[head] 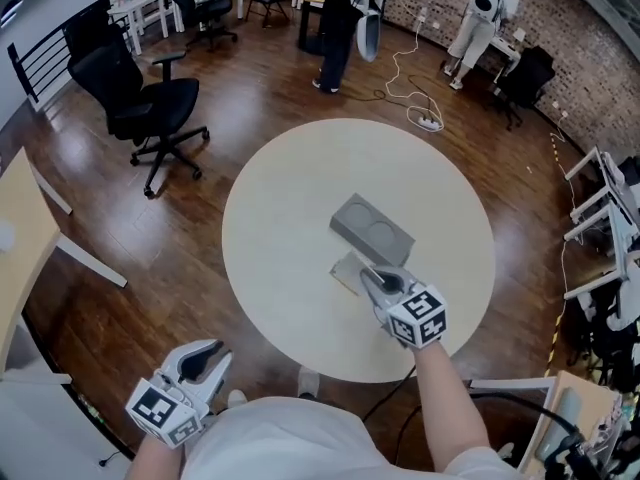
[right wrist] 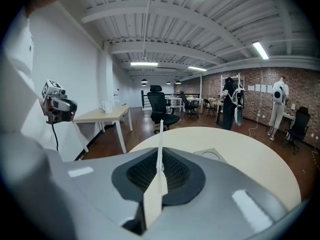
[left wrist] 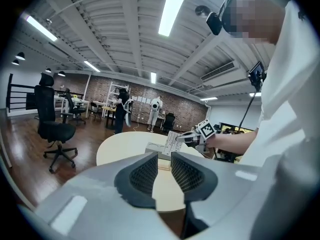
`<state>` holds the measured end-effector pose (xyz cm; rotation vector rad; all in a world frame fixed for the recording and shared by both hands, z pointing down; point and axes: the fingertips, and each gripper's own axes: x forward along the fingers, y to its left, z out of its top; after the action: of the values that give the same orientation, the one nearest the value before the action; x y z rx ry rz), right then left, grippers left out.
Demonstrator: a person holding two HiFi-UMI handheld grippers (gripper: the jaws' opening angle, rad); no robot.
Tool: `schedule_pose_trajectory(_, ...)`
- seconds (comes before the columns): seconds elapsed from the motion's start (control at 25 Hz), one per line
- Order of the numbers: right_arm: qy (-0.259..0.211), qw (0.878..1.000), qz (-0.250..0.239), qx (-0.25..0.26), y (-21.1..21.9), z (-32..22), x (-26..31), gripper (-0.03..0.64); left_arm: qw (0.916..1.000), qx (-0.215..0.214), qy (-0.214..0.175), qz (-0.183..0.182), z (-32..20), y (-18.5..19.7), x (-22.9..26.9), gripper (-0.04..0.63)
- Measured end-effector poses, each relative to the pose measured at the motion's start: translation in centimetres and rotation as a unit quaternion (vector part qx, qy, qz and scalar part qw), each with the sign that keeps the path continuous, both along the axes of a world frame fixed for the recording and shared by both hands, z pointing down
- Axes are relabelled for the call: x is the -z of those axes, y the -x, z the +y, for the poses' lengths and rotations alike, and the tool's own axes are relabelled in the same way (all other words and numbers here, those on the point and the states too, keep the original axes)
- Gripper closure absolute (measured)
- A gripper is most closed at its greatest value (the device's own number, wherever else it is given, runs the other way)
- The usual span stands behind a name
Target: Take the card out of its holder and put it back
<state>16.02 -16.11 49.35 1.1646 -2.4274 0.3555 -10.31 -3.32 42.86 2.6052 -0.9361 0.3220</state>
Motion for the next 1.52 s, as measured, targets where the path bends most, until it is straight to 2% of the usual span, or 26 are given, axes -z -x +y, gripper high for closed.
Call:
schedule_pose_trajectory(0.32,-0.017,1.0,-0.009,-0.017,7.3,8.5,4.4,0.595,0.9979,-0.061,-0.016,0.013,2.7,4.8,0.4,0.508)
schedule_pose_trajectory(0.64,-0.02,0.999,-0.025,-0.036,15.1,16.7,6.6,0.595,0.9914,-0.129,-0.016,0.017,6.6,9.4,-0.2,0.508)
schedule_pose_trajectory(0.88,-0.028,0.998,-0.032,-0.043,19.4,21.9,7.6,0.595,0.9879,-0.153,-0.012,0.021,8.6,11.8,-1.0,0.509)
schedule_pose_trajectory(0.96,-0.023,0.998,-0.032,-0.046,20.0,23.0,7.7,0.595,0.9865,-0.162,-0.014,0.021,9.0,11.9,-1.2,0.531)
schedule_pose_trajectory(1.2,-0.025,0.998,-0.029,-0.053,20.1,24.2,8.1,0.595,0.9832,-0.179,-0.019,0.028,10.1,11.3,-0.7,0.521)
schedule_pose_trajectory(1.52,-0.036,0.999,-0.018,-0.034,17.9,22.0,8.3,0.595,0.9878,-0.153,-0.016,0.024,9.4,10.8,-0.9,0.503)
